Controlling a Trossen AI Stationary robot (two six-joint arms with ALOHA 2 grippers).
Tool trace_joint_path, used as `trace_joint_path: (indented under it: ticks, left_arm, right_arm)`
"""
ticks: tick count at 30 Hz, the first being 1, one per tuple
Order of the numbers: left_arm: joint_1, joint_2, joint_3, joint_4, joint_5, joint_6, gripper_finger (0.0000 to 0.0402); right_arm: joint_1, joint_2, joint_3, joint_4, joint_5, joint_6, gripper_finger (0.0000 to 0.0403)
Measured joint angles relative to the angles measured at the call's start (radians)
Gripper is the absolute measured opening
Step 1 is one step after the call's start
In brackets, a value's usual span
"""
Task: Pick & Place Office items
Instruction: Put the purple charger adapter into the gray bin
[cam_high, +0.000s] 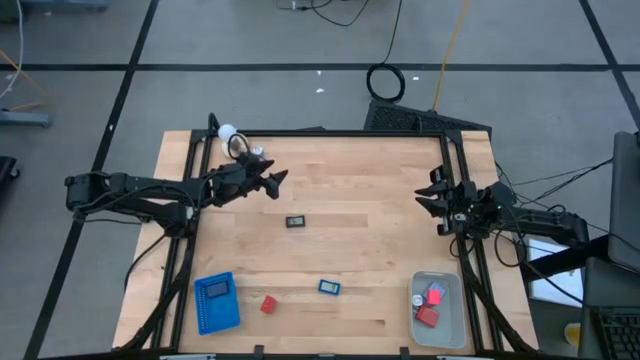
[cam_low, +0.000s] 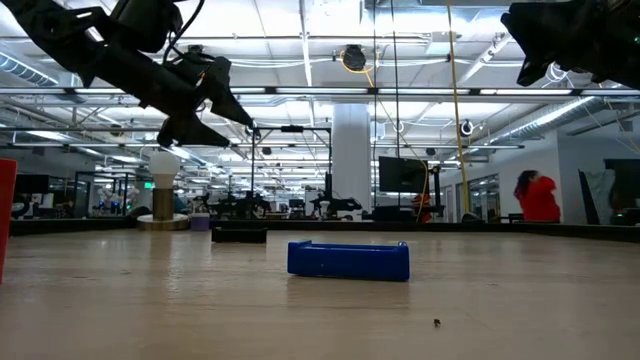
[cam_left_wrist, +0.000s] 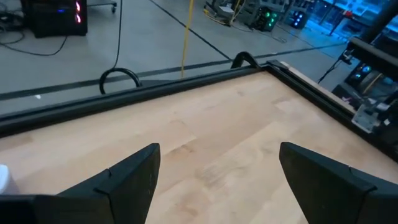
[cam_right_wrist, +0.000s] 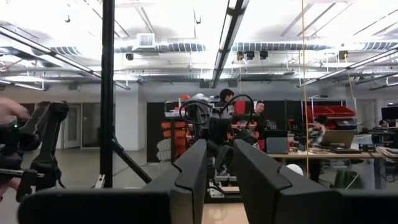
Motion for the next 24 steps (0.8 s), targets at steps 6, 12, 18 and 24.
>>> trace_joint_path:
  ticks: [6, 12, 18, 24]
  left_arm:
    - [0.001, 0.0, 0.0, -0.009, -0.099, 0.013, 0.0333]
    - [0.014, 0.024, -0.037, -0.12, -0.373, -0.269, 0.0333]
    - [0.039, 0.097, -0.078, -0.127, -0.423, -0.593, 0.0333]
    - [0.045, 0.193, -0.079, -0.127, -0.423, -0.503, 0.0333]
  right_arm:
    - [0.0, 0.0, 0.0, 0.0, 0.0, 0.0, 0.0075]
    - [0.0, 0.0, 0.0, 0.0, 0.0, 0.0, 0.0073]
    - [0.0, 0.0, 0.0, 0.0, 0.0, 0.0, 0.0075]
    - [0.0, 0.0, -0.001, 0.0, 0.0, 0.0, 0.0073]
